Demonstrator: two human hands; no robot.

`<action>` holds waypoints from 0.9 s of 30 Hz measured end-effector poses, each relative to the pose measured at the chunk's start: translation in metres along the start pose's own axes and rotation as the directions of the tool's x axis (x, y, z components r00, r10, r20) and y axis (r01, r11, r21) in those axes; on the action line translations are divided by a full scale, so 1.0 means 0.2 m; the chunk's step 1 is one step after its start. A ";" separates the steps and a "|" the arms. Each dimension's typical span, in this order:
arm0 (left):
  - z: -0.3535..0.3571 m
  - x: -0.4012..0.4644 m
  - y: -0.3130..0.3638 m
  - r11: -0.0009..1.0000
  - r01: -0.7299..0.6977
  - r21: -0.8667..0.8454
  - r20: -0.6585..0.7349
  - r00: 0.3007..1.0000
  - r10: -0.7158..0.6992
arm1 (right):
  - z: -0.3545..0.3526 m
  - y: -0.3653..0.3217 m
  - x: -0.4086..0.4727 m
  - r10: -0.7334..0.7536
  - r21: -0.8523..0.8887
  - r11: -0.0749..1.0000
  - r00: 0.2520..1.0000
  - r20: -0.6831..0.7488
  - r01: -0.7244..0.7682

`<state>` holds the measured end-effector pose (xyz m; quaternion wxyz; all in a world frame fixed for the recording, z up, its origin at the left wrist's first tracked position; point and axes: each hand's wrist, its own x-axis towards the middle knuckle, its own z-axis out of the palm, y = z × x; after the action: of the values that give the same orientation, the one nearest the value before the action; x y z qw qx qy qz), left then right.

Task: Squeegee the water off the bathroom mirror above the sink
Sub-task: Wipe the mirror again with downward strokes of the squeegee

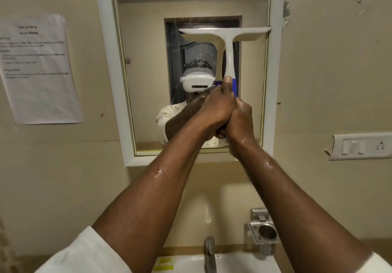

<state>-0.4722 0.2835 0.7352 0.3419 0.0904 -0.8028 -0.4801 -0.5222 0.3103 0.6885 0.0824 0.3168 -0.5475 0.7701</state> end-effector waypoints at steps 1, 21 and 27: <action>0.01 -0.02 -0.02 1.000 -0.004 0.004 0.008 1.000 0.004 | -0.01 0.02 -0.02 0.007 -0.005 1.000 1.000 0.004 -0.007; 0.18 -0.41 -0.47 0.983 0.170 -0.061 0.082 0.983 -0.165 | -0.19 0.37 -0.51 0.164 -0.049 0.985 0.986 0.018 -0.163; 0.23 -0.50 -0.58 0.976 0.209 -0.065 0.056 0.977 -0.205 | -0.23 0.45 -0.63 0.224 -0.046 0.974 0.974 0.037 -0.222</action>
<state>-0.4476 0.3029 0.5786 0.2733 0.1496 -0.7797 -0.5432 -0.4839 0.3449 0.5352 -0.0097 0.2677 -0.5971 0.7561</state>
